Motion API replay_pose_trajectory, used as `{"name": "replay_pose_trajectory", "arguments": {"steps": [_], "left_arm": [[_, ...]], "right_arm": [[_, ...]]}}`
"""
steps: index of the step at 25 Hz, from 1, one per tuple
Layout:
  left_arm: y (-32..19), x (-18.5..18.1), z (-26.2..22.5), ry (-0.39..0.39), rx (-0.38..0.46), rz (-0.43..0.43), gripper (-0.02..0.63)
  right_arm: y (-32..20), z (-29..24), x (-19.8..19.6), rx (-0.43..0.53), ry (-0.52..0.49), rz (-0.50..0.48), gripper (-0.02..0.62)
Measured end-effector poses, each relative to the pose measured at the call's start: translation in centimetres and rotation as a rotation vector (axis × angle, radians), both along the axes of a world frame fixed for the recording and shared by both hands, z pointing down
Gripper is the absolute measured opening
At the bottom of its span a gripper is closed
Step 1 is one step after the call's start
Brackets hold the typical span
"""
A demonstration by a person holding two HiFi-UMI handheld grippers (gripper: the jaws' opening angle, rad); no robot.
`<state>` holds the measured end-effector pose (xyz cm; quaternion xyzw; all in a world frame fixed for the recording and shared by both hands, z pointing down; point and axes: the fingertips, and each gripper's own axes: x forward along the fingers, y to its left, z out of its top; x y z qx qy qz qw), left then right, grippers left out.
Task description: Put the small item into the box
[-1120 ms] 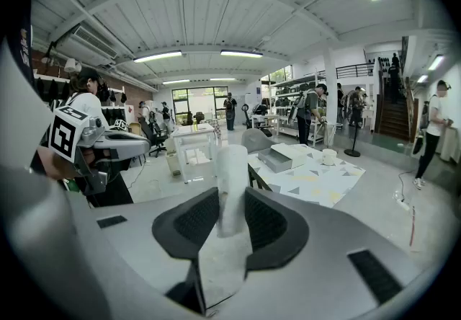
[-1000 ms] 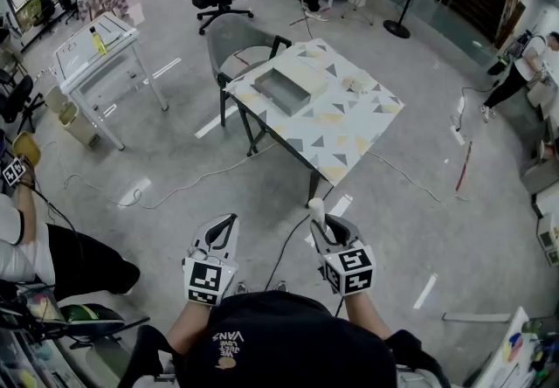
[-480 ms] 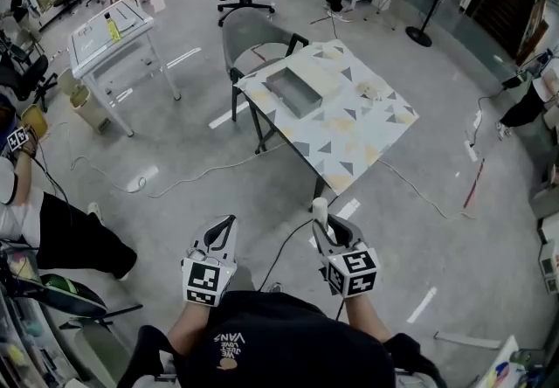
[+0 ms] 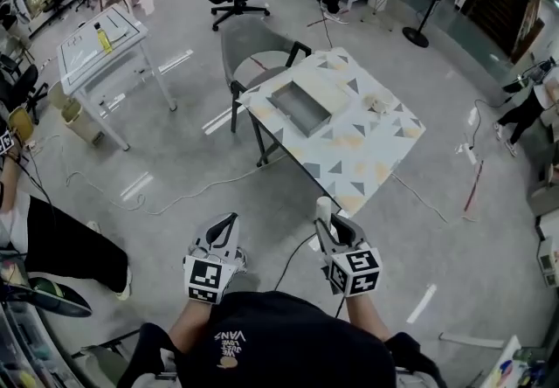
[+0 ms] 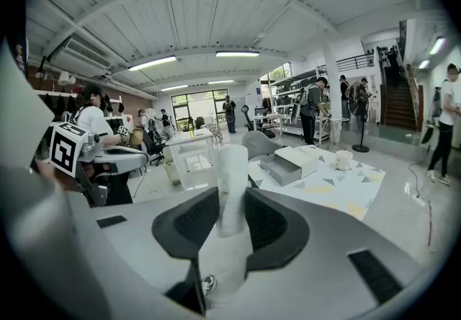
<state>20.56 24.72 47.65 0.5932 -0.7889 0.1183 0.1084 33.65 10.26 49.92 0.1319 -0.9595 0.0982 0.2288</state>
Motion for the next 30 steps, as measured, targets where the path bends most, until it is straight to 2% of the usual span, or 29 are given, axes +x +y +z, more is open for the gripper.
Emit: {"name": "replay_pose_trajectory", "arguments": {"steps": [9, 13, 16, 23, 30], "left_arm": [[-1.9, -12.0, -0.9, -0.026, 0.002, 0.113, 0.006], [-1.8, -16.0, -0.7, -0.036, -0.001, 0.148, 0.006], [-1.7, -18.7, -0.2, -0.021, -0.01, 0.139, 0.006], [-3.1, -20.9, 0.6, 0.002, -0.01, 0.143, 0.006], [-7.6, -23.2, 1.0, 0.0, -0.039, 0.148, 0.006]], "right_arm": [[-1.3, -0.9, -10.1, 0.017, 0.001, 0.121, 0.114], [-1.5, -0.8, -12.7, 0.014, 0.003, 0.18, 0.114], [-1.7, -0.7, -14.3, 0.012, 0.001, 0.202, 0.114], [-3.8, -0.3, -16.5, 0.022, 0.025, 0.215, 0.114], [-8.3, 0.4, -19.3, 0.007, 0.029, 0.207, 0.114]]}}
